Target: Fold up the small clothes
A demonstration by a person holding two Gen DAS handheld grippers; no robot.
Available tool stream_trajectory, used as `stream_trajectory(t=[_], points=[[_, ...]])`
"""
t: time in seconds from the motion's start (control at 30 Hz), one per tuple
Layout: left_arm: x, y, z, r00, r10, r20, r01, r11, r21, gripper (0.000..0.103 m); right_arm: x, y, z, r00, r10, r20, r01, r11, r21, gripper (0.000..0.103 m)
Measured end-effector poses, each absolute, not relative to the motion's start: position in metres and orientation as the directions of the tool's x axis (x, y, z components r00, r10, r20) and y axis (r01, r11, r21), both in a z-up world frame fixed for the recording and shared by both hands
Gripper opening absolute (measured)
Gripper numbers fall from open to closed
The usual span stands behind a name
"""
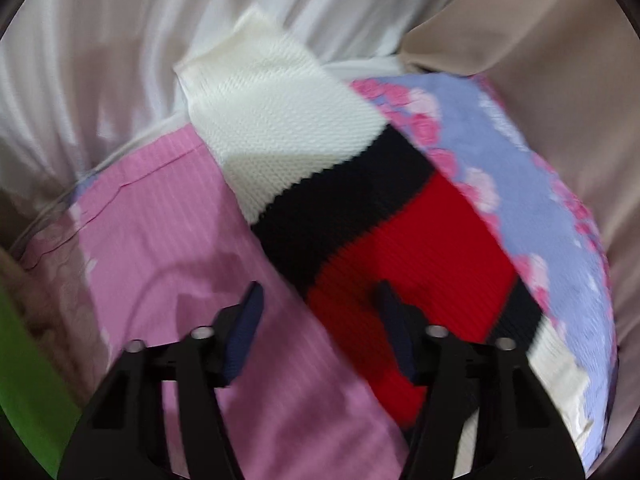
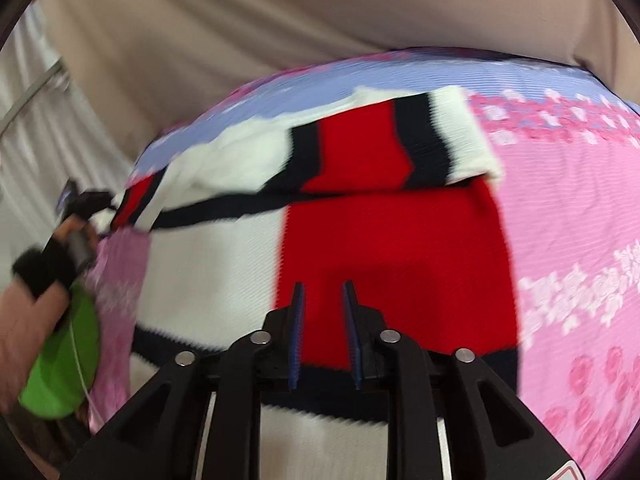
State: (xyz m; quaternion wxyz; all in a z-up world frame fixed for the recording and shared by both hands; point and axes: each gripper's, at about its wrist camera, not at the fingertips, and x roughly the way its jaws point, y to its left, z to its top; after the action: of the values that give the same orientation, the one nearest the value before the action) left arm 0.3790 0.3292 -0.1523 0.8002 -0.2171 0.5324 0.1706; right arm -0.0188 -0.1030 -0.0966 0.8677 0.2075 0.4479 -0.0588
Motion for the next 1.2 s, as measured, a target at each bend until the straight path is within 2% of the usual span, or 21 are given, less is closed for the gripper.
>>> stream_trajectory(t=[0.03, 0.07, 0.1, 0.2, 0.3, 0.43, 0.53, 0.57, 0.63, 0.7, 0.77, 0.83, 0.93, 1.0, 1.07, 1.2], points=[[0.381, 0.329, -0.152, 0.391, 0.062, -0.918, -0.514, 0.843, -0.162, 0.044, -0.02, -0.096, -0.094, 0.592, 0.084, -0.801, 0.278, 0.912, 0.301, 0.022], [0.387, 0.328, -0.151, 0.401, 0.064, -0.914, -0.516, 0.84, -0.168, 0.027, -0.022, -0.093, -0.091, 0.598, 0.079, -0.797, 0.273, 0.915, 0.296, 0.023], [0.391, 0.328, -0.151, 0.402, 0.052, -0.914, -0.519, 0.835, -0.181, 0.016, -0.025, -0.09, -0.088, 0.602, 0.072, -0.795, 0.272, 0.918, 0.29, 0.025], [0.396, 0.315, -0.135, 0.432, 0.059, -0.9, -0.529, 0.825, -0.199, 0.011, -0.036, -0.097, -0.083, 0.613, 0.045, -0.788, 0.303, 0.908, 0.288, 0.026], [0.394, 0.276, -0.087, 0.536, 0.089, -0.839, -0.442, 0.877, -0.189, 0.011, -0.044, -0.116, -0.081, 0.624, 0.016, -0.781, 0.352, 0.887, 0.3, 0.026], [0.357, 0.163, -0.002, 0.712, -0.036, -0.701, -0.157, 0.965, -0.209, 0.011, -0.052, -0.143, -0.082, 0.637, -0.006, -0.771, 0.405, 0.854, 0.328, 0.026], [0.303, 0.062, 0.027, 0.73, -0.226, -0.645, 0.088, 0.967, -0.239, 0.011, -0.057, -0.16, -0.082, 0.651, -0.032, -0.758, 0.43, 0.839, 0.334, 0.026], [0.28, 0.019, 0.026, 0.692, -0.317, -0.649, 0.187, 0.947, -0.263, 0.011, -0.059, -0.167, -0.083, 0.654, -0.039, -0.755, 0.441, 0.831, 0.339, 0.027], [0.246, -0.043, 0.011, 0.601, -0.425, -0.677, 0.315, 0.904, -0.288, 0.011, -0.062, -0.176, -0.085, 0.655, -0.05, -0.754, 0.456, 0.822, 0.342, 0.027], [0.213, -0.094, -0.017, 0.497, -0.464, -0.733, 0.401, 0.872, -0.28, 0.013, -0.068, -0.186, -0.089, 0.651, -0.061, -0.756, 0.476, 0.809, 0.344, 0.027], [0.191, -0.13, -0.05, 0.394, -0.473, -0.788, 0.45, 0.847, -0.284, 0.019, -0.076, -0.195, -0.095, 0.641, -0.077, -0.763, 0.498, 0.799, 0.338, 0.027], [0.171, -0.149, -0.084, 0.329, -0.443, -0.834, 0.461, 0.846, -0.268, 0.019, -0.083, -0.201, -0.099, 0.632, -0.089, -0.77, 0.517, 0.789, 0.333, 0.027], [0.159, -0.142, -0.106, 0.335, -0.393, -0.857, 0.435, 0.871, -0.229, 0.021, -0.094, -0.209, -0.101, 0.624, -0.107, -0.774, 0.534, 0.782, 0.322, 0.027], [0.155, -0.12, -0.1, 0.363, -0.388, -0.847, 0.381, 0.892, -0.245, 0.034, -0.097, -0.209, -0.098, 0.625, -0.124, -0.77, 0.529, 0.793, 0.302, 0.03], [0.159, -0.079, -0.086, 0.414, -0.372, -0.831, 0.305, 0.917, -0.258, 0.043, -0.093, -0.207, -0.093, 0.628, -0.134, -0.766, 0.509, 0.816, 0.275, 0.035], [0.176, -0.001, -0.071, 0.504, -0.276, -0.818, 0.149, 0.961, -0.232, 0.045, -0.063, -0.201, -0.079, 0.667, -0.103, -0.738, 0.439, 0.854, 0.278, 0.043]])
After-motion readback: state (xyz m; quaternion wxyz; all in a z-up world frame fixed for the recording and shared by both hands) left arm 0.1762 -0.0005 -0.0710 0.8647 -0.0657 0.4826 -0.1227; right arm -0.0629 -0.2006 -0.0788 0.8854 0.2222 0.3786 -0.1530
